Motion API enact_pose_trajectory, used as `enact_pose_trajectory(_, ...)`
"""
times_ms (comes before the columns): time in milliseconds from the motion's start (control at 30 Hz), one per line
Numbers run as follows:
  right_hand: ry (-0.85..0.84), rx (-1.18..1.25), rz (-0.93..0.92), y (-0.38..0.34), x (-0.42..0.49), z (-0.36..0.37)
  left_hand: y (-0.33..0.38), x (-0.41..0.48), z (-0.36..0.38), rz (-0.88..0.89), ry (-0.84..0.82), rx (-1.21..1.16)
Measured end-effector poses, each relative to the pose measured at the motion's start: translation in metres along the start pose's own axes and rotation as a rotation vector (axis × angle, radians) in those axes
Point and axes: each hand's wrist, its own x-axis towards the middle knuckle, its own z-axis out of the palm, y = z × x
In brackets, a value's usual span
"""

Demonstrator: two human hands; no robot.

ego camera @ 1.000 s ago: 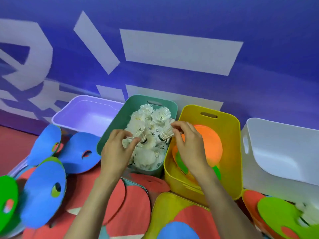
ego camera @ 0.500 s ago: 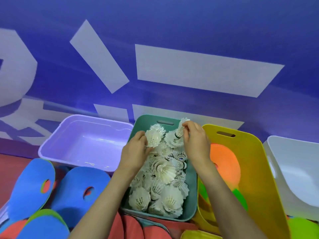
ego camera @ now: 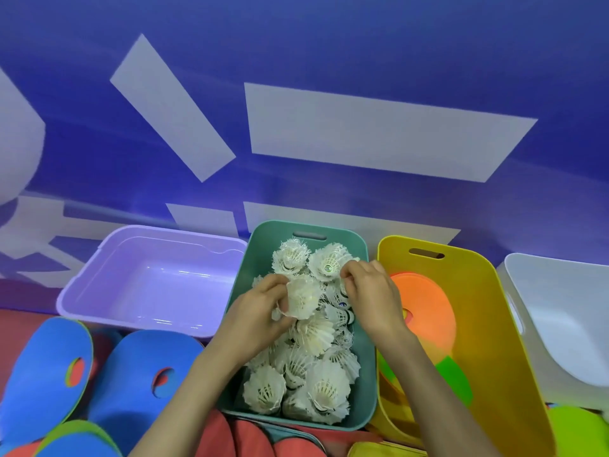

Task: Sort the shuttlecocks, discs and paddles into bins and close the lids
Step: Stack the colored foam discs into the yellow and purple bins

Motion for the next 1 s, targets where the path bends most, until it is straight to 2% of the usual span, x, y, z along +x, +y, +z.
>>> enact_pose_trajectory(100,-0.091,-0.042,0.039,0.002,0.001,0.006,0.002,-0.002,-0.002,-0.051,0.016,-0.072)
enact_pose_trajectory(233,-0.289,-0.181,0.048,0.000,0.006,0.006,0.000,-0.006,-0.002,-0.100,-0.060,-0.006)
enact_pose_trajectory(333,-0.384,-0.203,0.015,-0.008,0.012,0.003,-0.001,-0.006,-0.005,-0.136,0.036,-0.038)
enact_pose_trajectory(467,-0.250,-0.130,0.008,-0.012,0.012,0.002,0.005,0.001,-0.012,-0.192,0.216,-0.112)
enact_pose_trajectory(633,-0.169,-0.066,0.008,-0.013,0.010,-0.003,0.004,0.037,-0.012,-0.251,0.224,-0.005)
enact_pose_trajectory(800,-0.141,-0.047,0.005,-0.013,0.014,-0.004,0.006,0.076,-0.009,-0.246,0.329,0.033)
enact_pose_trajectory(900,-0.162,-0.044,0.004,-0.013,0.018,0.000,-0.002,0.077,-0.003,-0.314,0.261,0.077)
enact_pose_trajectory(1000,-0.273,-0.079,-0.016,-0.011,0.022,0.008,-0.010,0.073,0.001,-0.376,0.144,0.176)
